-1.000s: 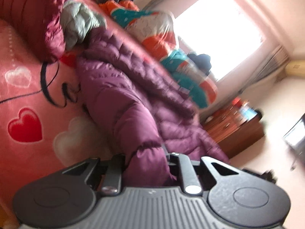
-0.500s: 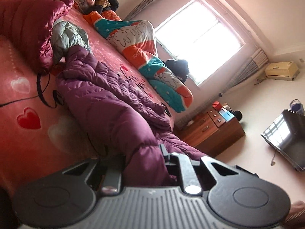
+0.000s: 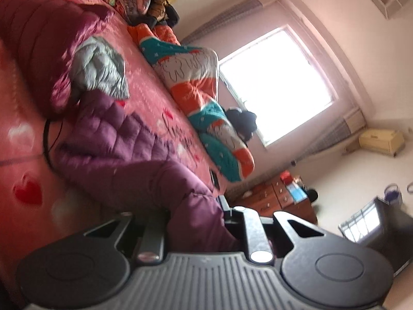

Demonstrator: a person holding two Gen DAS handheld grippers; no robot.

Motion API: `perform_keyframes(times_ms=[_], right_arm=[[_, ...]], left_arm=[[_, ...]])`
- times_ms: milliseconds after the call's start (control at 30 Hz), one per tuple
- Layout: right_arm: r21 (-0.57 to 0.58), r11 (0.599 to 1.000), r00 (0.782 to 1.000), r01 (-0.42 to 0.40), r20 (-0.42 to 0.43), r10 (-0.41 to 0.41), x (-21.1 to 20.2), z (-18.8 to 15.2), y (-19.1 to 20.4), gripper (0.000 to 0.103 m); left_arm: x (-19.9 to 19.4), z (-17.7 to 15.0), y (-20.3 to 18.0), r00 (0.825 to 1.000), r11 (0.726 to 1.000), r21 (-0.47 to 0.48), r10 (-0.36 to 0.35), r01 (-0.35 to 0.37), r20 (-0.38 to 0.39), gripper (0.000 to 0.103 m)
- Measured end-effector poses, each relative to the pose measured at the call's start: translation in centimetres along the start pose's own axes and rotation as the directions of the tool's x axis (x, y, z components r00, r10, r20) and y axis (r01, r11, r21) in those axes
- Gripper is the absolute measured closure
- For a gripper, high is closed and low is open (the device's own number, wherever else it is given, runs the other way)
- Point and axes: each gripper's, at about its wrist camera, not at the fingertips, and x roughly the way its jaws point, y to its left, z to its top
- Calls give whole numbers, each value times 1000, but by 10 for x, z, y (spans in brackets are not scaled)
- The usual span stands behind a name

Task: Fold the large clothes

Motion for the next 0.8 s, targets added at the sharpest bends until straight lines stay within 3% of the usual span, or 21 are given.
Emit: perform_keyframes(times_ms=[200, 433, 633, 800], right_arm=[[14, 1000, 996, -21, 83, 20, 41, 45, 10, 87], [121, 991, 977, -57, 209, 31, 93, 97, -19, 87], [158, 987, 961, -26, 275, -19, 126, 118, -52, 86], [206, 978, 961, 4, 271, -61, 159, 131, -92, 85]], left_arm=[[48, 59, -6, 999, 1000, 7, 19, -19, 42, 84], [115, 110, 23, 987, 990, -35, 140, -138, 76, 83], [179, 126, 67, 954, 953, -86, 296, -291, 42, 82], [215, 130, 101, 927, 921, -117, 375, -371, 7, 81]])
